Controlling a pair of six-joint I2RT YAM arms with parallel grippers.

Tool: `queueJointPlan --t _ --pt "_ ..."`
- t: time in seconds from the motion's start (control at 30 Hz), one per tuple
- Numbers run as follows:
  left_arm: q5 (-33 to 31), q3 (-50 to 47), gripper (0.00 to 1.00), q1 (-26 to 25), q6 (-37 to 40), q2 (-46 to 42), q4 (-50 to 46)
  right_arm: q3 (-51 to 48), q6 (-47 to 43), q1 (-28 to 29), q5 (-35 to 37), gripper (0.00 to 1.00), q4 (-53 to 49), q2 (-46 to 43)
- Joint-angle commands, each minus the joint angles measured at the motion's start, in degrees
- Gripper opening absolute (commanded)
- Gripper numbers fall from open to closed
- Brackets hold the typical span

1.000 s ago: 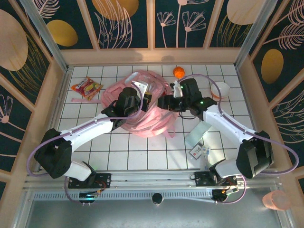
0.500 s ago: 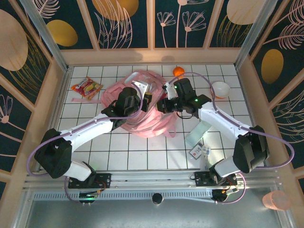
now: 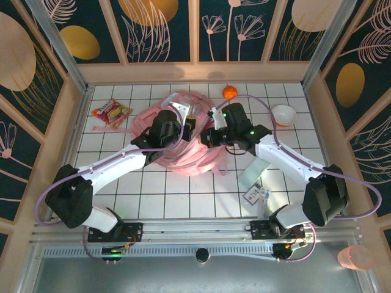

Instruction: Pack the student bag

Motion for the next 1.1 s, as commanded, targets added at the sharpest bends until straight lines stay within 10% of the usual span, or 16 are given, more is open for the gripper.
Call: queueJointPlan --t 0.0,0.53,0.97,1.07 --pt "-5.86 6.92 0.0 -0.04 -3.42 -0.34 10.29 -1.89 4.22 3.46 -0.65 0.0 2.25 -1.22" --pt "-15.64 16.1 0.0 0.06 -18.39 7.46 15.09 -14.96 32.79 12.08 1.12 0.0 28.04 -0.11" --pt "-17.3 19.75 0.0 0.15 -20.4 6.87 13.89 -13.7 38.19 13.38 6.14 0.0 30.33 2.57" --pt "-17.95 17.72 0.0 0.67 -16.19 5.52 11.2 -13.09 35.98 12.71 8.6 0.31 22.44 -1.09"
